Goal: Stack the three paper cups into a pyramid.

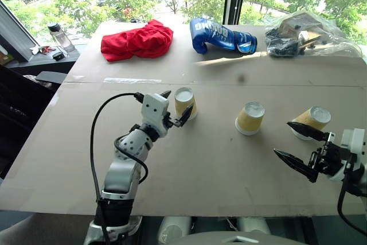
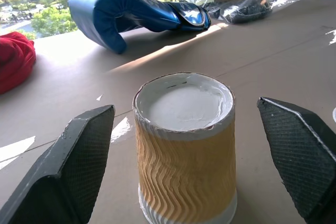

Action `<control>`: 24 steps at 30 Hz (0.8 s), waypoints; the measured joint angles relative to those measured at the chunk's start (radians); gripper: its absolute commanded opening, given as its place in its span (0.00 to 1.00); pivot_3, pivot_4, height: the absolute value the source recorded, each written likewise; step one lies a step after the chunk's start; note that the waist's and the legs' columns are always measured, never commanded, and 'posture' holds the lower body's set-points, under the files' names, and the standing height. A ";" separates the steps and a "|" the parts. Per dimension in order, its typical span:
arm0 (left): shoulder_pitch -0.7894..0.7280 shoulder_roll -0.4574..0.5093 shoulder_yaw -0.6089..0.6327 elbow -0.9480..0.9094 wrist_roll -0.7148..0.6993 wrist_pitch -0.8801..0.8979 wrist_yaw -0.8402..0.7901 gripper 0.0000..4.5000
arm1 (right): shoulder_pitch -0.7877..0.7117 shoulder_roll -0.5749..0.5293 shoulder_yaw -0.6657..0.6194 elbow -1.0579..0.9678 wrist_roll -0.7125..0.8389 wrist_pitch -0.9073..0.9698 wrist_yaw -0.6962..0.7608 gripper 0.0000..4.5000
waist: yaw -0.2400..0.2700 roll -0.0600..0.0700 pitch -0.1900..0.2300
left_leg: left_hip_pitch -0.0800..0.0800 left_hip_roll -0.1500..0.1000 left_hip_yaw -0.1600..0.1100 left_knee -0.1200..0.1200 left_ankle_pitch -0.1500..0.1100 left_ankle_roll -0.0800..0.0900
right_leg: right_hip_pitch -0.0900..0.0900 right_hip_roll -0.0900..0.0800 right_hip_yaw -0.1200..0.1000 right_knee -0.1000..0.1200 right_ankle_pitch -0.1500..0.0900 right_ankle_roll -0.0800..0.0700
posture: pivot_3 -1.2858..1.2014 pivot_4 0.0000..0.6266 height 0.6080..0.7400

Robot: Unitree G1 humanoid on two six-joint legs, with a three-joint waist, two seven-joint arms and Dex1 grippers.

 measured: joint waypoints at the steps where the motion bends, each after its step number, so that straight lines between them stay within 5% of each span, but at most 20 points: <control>1: -0.007 -0.004 -0.003 0.019 0.002 -0.011 -0.001 0.99 | 0.000 0.005 0.001 -0.001 0.000 0.000 -0.004 1.00 | 0.000 0.000 0.000 | 0.000 0.000 0.000 0.000 0.000 0.000 | 0.000 0.000 0.000 0.000 0.000 0.000 | 0.52 0.24 1.00; 5: -0.025 -0.027 -0.026 0.063 0.004 -0.046 -0.005 0.99 | 0.005 0.017 0.003 -0.011 -0.001 0.000 -0.013 1.00 | 0.000 0.000 0.000 | 0.000 0.000 0.000 0.000 0.000 0.000 | 0.000 -0.001 0.000 0.000 0.000 0.000 | 0.52 0.24 1.00; 11: -0.058 -0.042 -0.024 0.082 0.004 -0.050 0.006 0.54 | 0.019 0.021 0.004 -0.013 -0.005 -0.001 -0.015 1.00 | 0.000 0.000 0.000 | 0.000 0.000 0.000 0.000 0.000 0.000 | 0.000 -0.001 0.000 0.000 0.000 0.000 | 0.52 0.24 1.00; 24: -0.166 -0.053 -0.108 0.104 -0.033 -0.038 -0.146 0.54 | 0.033 0.025 0.001 -0.031 -0.012 -0.004 -0.041 1.00 | 0.000 0.000 0.000 | -0.001 0.000 0.000 0.000 0.000 0.000 | 0.000 0.002 -0.001 0.000 0.000 0.000 | 0.52 0.24 1.00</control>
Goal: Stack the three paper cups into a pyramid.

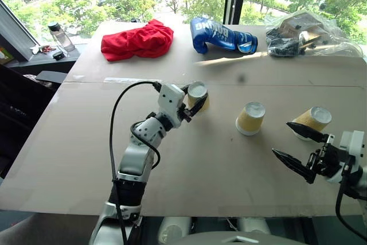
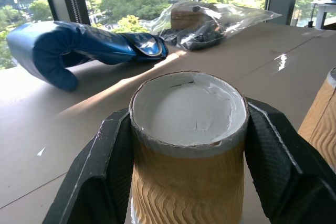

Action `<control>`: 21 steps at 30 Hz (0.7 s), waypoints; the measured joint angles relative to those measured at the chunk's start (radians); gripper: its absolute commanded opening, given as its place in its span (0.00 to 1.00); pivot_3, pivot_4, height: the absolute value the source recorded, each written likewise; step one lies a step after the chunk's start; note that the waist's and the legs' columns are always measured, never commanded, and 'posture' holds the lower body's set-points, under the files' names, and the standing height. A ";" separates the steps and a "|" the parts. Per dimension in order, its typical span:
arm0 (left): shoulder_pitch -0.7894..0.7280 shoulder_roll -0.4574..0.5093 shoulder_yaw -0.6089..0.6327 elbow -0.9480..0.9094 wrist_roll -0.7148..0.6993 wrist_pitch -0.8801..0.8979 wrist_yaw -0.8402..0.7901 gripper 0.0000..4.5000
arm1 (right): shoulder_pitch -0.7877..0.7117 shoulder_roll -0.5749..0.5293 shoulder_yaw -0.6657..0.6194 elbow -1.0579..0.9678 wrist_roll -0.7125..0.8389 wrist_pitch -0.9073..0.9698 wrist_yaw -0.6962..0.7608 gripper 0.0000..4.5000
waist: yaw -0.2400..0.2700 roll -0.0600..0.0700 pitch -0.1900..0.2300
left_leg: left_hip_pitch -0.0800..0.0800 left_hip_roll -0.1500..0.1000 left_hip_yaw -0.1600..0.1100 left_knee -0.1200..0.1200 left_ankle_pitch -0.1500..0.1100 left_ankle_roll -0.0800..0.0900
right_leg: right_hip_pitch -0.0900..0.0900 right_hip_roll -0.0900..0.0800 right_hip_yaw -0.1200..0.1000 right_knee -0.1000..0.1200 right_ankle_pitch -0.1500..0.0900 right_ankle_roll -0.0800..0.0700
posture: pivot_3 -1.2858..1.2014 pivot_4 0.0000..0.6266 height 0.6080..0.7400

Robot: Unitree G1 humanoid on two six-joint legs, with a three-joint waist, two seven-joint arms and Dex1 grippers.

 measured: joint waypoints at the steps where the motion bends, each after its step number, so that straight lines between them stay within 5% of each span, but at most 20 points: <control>1: -0.011 -0.003 -0.015 0.015 -0.002 0.000 -0.021 0.54 | 0.003 0.000 -0.001 -0.001 0.000 -0.001 -0.003 1.00 | -0.001 0.000 0.000 | 0.000 0.000 0.000 0.000 0.000 0.000 | 0.000 0.001 0.000 0.000 0.000 0.000 | 0.52 0.24 1.00; 21: -0.051 -0.010 -0.120 0.101 0.016 -0.029 -0.168 0.54 | 0.084 0.010 -0.015 -0.049 -0.003 -0.033 -0.055 1.00 | -0.002 0.000 0.000 | 0.000 0.000 0.000 0.000 0.000 0.000 | -0.001 0.001 0.001 0.000 0.000 0.000 | 0.52 0.24 1.00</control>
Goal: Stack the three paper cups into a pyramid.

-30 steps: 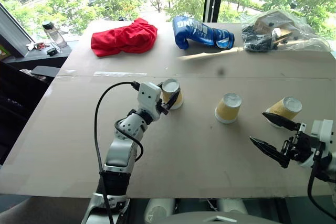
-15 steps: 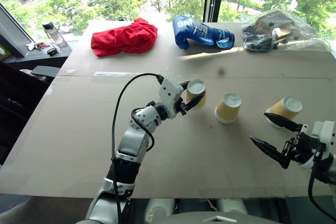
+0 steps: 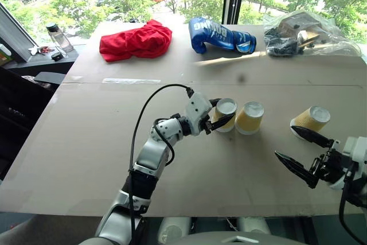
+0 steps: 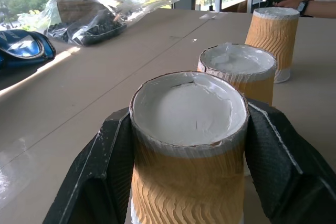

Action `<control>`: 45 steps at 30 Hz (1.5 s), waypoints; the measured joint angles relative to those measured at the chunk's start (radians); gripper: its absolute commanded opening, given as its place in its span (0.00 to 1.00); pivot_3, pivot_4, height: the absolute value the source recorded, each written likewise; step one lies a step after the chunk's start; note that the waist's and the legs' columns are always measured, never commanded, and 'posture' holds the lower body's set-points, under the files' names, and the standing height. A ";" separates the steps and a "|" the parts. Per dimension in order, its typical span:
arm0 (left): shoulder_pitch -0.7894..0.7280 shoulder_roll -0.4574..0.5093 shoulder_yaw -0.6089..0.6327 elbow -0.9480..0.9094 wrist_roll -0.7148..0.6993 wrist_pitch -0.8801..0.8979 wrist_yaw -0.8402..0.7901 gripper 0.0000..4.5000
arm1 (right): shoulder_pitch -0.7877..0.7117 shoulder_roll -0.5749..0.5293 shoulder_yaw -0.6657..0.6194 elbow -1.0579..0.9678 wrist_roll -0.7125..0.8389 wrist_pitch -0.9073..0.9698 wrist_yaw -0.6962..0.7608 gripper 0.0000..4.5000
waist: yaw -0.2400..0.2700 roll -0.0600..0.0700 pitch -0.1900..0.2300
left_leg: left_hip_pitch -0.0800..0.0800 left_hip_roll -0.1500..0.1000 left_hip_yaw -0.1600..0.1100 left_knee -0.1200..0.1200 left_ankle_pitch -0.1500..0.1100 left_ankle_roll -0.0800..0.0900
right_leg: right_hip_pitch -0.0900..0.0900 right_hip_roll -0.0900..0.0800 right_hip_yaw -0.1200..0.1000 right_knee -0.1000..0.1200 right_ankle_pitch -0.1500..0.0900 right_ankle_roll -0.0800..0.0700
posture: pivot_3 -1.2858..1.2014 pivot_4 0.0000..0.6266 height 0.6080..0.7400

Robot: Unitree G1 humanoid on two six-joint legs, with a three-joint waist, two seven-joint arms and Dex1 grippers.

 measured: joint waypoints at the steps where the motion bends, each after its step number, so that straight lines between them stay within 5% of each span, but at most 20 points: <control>1: 0.000 0.000 -0.001 0.000 0.000 0.000 -0.002 0.54 | 0.001 0.000 0.000 0.000 0.000 -0.002 -0.001 1.00 | 0.000 0.000 0.000 | 0.000 0.000 0.000 0.000 0.000 0.000 | 0.000 0.000 0.000 0.000 0.000 0.000 | 0.52 0.24 1.00; 4: 0.002 0.002 -0.002 0.000 0.002 -0.009 -0.009 0.54 | 0.001 0.000 0.000 0.000 0.000 -0.007 -0.002 1.00 | 0.000 0.000 0.000 | 0.000 0.000 0.000 0.000 0.000 0.000 | 0.000 0.000 0.000 0.000 0.000 0.000 | 0.52 0.24 1.00; 9: 0.004 0.002 -0.004 0.000 0.005 -0.012 -0.014 0.98 | 0.003 0.001 0.000 0.000 0.000 -0.008 -0.003 1.00 | 0.000 0.000 0.000 | 0.000 0.000 0.000 0.000 0.000 0.000 | 0.000 0.000 0.000 0.000 0.000 0.000 | 0.52 0.24 1.00; 20: 0.012 0.013 0.029 -0.052 -0.049 0.005 -0.028 0.98 | 0.021 0.042 -0.026 0.000 0.007 -0.021 -0.026 1.00 | -0.001 0.000 0.000 | -0.001 0.000 0.000 0.000 0.000 0.000 | -0.001 -0.002 0.000 0.000 0.000 0.000 | 0.52 0.24 1.00; 28: 0.014 0.147 0.138 -0.346 -0.264 0.168 -0.088 0.98 | -0.096 0.085 -0.115 0.074 -0.046 -0.099 -0.148 1.00 | 0.001 0.001 0.000 | 0.000 0.000 0.000 0.000 0.000 0.000 | 0.000 0.000 0.000 0.000 0.000 0.000 | 0.52 0.24 1.00; 35: -0.068 0.444 0.169 -0.476 -0.523 0.476 -0.281 0.98 | -0.164 0.108 -0.128 0.173 -0.113 -0.067 -0.309 1.00 | -0.004 0.002 0.000 | 0.000 0.001 0.001 0.000 0.000 0.000 | -0.001 0.003 0.001 0.001 0.000 0.000 | 0.52 0.24 1.00; 45: -0.169 0.492 0.177 -0.481 -0.601 0.600 -0.316 0.98 | -0.251 0.124 -0.107 0.274 -0.148 0.057 -0.439 1.00 | -0.023 0.001 0.000 | 0.000 0.001 0.002 -0.001 0.000 0.000 | -0.001 0.004 0.004 0.000 0.000 0.000 | 0.52 0.24 1.00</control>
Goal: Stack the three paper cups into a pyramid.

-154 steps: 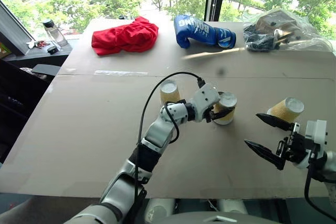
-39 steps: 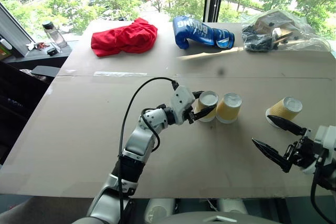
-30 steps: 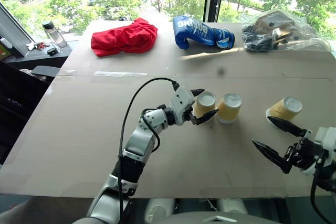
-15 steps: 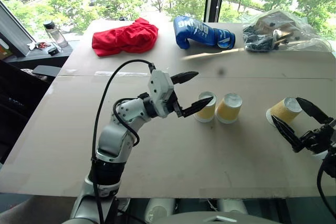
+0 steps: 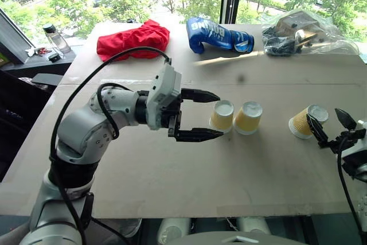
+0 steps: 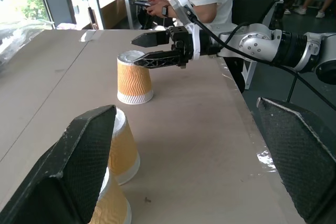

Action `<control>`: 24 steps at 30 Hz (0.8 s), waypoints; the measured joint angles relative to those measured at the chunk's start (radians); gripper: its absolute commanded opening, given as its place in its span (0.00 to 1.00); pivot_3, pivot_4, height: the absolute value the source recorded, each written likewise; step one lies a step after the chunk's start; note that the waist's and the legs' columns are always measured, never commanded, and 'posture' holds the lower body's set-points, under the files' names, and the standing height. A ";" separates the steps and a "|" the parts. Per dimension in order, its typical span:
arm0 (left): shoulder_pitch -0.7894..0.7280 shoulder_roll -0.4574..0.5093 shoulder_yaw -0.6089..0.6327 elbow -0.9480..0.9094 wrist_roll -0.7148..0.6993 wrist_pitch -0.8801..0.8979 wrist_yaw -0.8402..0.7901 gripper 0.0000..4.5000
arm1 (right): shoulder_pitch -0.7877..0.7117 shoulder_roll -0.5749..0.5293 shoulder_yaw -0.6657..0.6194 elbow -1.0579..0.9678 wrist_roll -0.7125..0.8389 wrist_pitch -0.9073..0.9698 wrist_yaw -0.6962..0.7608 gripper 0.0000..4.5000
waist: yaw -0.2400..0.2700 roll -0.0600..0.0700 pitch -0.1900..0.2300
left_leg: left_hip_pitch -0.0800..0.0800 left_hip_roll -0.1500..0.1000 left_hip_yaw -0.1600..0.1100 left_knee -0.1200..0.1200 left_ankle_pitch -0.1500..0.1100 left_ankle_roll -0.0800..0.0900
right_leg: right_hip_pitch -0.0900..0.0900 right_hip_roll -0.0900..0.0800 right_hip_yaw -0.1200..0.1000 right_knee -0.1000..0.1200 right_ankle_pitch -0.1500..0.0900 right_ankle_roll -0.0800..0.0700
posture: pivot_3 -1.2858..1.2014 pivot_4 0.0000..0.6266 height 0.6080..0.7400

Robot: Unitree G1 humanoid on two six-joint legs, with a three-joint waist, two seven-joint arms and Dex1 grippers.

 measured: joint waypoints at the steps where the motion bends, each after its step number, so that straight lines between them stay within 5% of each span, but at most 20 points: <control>1: 0.000 0.000 0.000 0.000 0.000 0.000 0.002 0.98 | -0.004 0.000 0.002 0.007 0.000 0.005 0.000 1.00 | -0.001 0.000 0.000 | 0.000 0.000 0.000 0.000 0.000 0.000 | 0.000 0.000 0.000 0.000 0.000 0.000 | 0.52 0.24 1.00; 9: 0.000 -0.003 0.000 0.000 0.008 0.000 0.041 0.98 | -0.062 0.000 0.043 0.092 -0.020 0.014 0.025 1.00 | -0.002 0.000 0.000 | 0.001 0.000 0.002 0.000 0.000 0.000 | 0.000 0.001 0.003 0.000 0.000 0.000 | 0.52 0.24 1.00; 16: 0.000 -0.013 -0.002 0.000 0.012 0.000 0.046 1.00 | -0.084 -0.001 0.045 0.109 -0.040 -0.010 0.057 0.47 | -0.001 0.000 0.000 | 0.001 0.001 0.002 0.000 0.000 0.000 | 0.000 0.001 0.003 0.000 0.000 0.000 | 0.52 0.24 1.00; 24: 0.000 -0.021 -0.003 0.002 0.014 0.000 0.051 1.00 | -0.084 -0.001 0.045 0.121 -0.045 -0.028 0.064 0.46 | -0.001 0.000 0.000 | 0.001 0.001 0.003 0.000 0.000 0.000 | 0.000 0.001 0.004 0.000 0.000 0.000 | 0.52 0.24 1.00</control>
